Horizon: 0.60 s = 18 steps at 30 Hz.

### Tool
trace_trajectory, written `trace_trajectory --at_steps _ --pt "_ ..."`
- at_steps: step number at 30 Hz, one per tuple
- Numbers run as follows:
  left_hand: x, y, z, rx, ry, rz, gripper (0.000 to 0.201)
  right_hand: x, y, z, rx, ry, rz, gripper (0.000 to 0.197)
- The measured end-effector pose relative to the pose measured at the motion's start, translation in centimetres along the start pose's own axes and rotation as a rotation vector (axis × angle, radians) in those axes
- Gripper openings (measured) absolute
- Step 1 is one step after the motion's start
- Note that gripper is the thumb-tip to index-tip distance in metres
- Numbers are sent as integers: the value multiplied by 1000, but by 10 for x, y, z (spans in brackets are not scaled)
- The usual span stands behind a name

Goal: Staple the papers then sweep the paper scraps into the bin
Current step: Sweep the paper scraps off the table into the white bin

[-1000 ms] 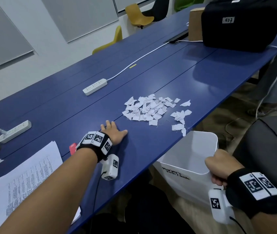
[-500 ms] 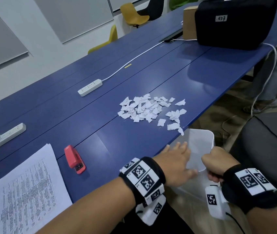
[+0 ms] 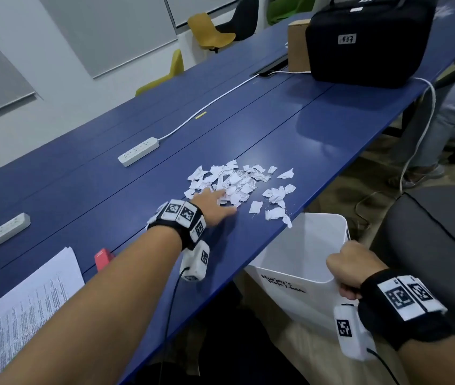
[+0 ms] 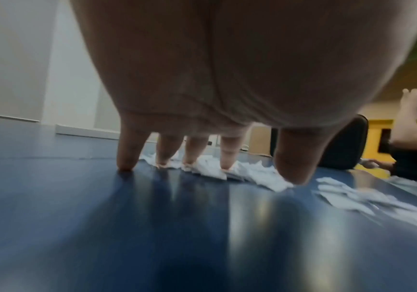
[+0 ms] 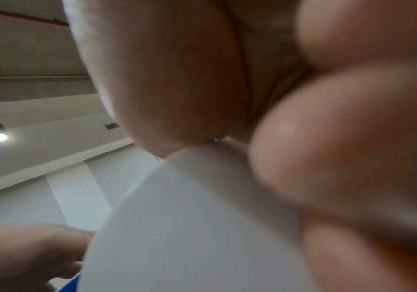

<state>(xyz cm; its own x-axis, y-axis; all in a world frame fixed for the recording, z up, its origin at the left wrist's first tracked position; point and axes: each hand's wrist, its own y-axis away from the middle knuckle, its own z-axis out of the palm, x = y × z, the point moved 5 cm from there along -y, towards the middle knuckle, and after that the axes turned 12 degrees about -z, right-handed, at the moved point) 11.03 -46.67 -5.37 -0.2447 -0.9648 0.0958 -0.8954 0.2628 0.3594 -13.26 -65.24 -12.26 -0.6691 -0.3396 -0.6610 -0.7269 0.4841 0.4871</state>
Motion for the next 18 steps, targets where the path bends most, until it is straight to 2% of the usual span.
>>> trace_trajectory --at_steps 3,9,13,16,18 --pt "10 19 20 -53 -10 107 78 -1 -1 -2 8 1 7 43" --pt "45 78 54 -75 -22 388 65 -4 1 -1 -16 15 9 44" --pt "61 108 67 -18 -63 532 56 -7 5 -1 -22 22 9 42" --pt "71 125 72 53 -12 685 48 -10 7 -1 -32 27 12 44" --pt "72 127 66 79 60 724 43 -10 10 -1 -36 33 19 44"
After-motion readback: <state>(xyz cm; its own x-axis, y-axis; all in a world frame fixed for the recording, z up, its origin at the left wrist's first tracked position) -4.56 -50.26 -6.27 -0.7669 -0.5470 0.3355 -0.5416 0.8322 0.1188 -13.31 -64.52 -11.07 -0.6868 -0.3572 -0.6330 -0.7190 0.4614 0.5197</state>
